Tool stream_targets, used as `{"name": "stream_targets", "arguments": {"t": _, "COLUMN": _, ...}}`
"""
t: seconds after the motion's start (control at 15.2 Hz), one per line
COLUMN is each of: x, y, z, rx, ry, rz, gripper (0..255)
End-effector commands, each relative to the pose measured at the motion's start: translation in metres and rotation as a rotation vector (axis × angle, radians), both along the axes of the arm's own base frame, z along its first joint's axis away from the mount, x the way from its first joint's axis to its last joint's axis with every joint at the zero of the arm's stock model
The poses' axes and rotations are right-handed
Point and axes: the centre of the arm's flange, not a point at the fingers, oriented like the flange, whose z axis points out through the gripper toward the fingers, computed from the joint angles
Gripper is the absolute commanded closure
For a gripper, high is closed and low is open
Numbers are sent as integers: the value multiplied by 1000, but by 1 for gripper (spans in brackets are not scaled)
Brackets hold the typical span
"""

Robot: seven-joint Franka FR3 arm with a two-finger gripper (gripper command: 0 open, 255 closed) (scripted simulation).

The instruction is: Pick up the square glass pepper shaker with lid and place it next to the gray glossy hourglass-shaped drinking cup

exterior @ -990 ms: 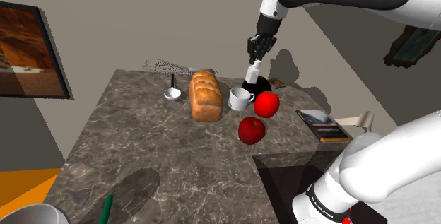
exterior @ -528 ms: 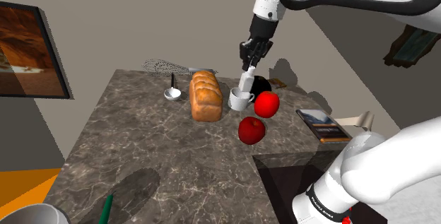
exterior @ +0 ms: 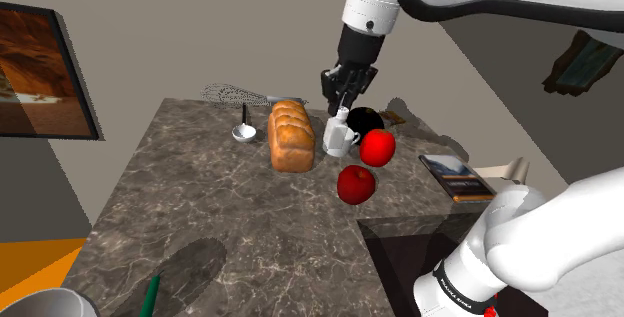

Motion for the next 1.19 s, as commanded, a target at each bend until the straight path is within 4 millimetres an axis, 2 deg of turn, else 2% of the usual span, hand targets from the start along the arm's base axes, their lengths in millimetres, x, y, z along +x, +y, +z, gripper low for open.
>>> {"name": "stream_targets", "arguments": {"t": 0.0, "x": -14, "y": 27, "z": -1, "rx": 0, "ry": 0, "rz": -1, "gripper": 255}}
{"name": "stream_targets", "arguments": {"t": 1.12, "x": -93, "y": 237, "z": -1, "rx": 0, "ry": 0, "rz": -1, "gripper": 255}}
